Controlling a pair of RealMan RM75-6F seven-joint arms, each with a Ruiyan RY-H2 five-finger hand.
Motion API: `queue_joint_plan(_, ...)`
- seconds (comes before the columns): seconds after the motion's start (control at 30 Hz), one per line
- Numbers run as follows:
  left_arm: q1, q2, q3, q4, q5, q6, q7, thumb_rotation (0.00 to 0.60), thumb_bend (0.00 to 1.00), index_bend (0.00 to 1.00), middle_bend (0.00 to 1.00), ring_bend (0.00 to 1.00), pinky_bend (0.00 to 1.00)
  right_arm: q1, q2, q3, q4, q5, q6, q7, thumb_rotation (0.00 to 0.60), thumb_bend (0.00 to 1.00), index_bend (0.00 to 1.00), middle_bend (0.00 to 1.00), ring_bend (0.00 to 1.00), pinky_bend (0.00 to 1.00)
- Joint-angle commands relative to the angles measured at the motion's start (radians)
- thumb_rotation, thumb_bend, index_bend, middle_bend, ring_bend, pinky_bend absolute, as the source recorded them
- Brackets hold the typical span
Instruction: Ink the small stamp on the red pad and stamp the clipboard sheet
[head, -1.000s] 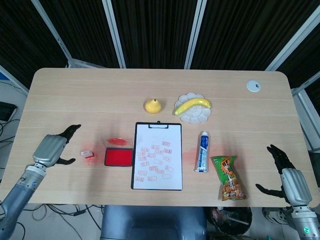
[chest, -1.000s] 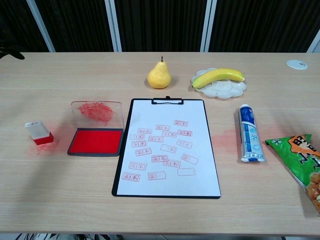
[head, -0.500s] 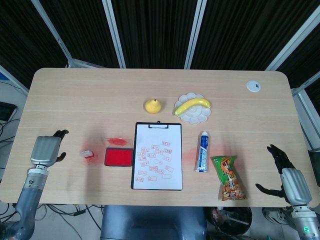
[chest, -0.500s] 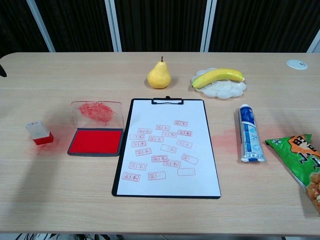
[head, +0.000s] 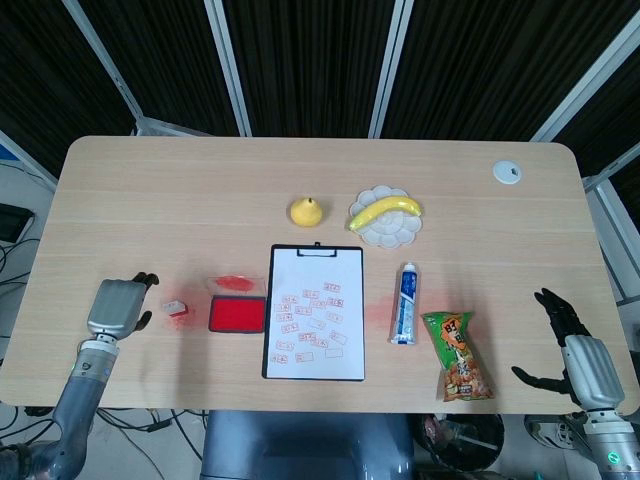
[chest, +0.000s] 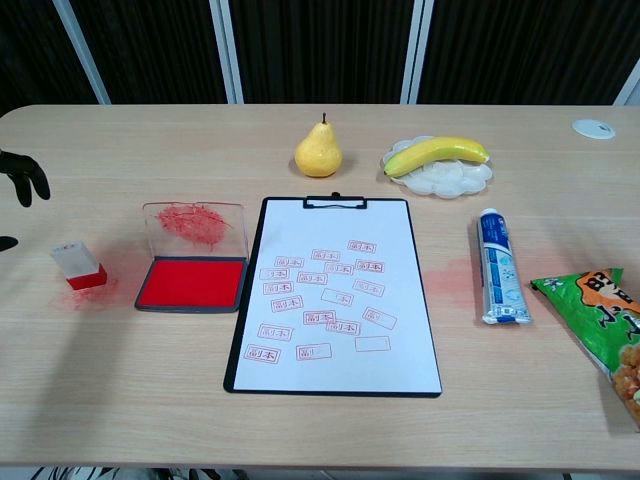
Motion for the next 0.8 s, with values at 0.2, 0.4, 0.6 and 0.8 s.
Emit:
queue_joint_plan(0.2, -0.003, -0.058, -0.014, 0.018, -0.026, -0.008, 0.044, 0.6, 0.28, 0.36, 0.38, 0.85, 0.97, 0.0, 0.002, -0.001, -0.001, -0.002, -0.002, 0.007, 0.6, 0.14, 0.08, 0.0, 0.0, 0.22)
queue_joint_plan(0.4, -0.011, -0.105, -0.03, 0.029, -0.053, -0.01, 0.091, 0.6, 0.29, 0.37, 0.39, 0.85, 0.97, 0.001, 0.005, -0.002, -0.004, -0.001, -0.006, 0.016, 0.6, 0.14, 0.09, 0.0, 0.0, 0.22)
queue_joint_plan(0.6, -0.013, -0.124, -0.042, 0.036, -0.077, -0.006, 0.121, 0.6, 0.31, 0.39, 0.42, 0.85, 0.97, 0.001, 0.007, -0.003, -0.005, -0.001, -0.007, 0.02, 0.6, 0.14, 0.09, 0.0, 0.0, 0.22)
queue_joint_plan(0.8, -0.016, -0.14, -0.049, 0.043, -0.097, -0.007, 0.147, 0.6, 0.31, 0.41, 0.43, 0.85, 0.97, 0.002, 0.008, -0.003, -0.006, -0.002, -0.007, 0.024, 0.6, 0.14, 0.09, 0.0, 0.0, 0.22)
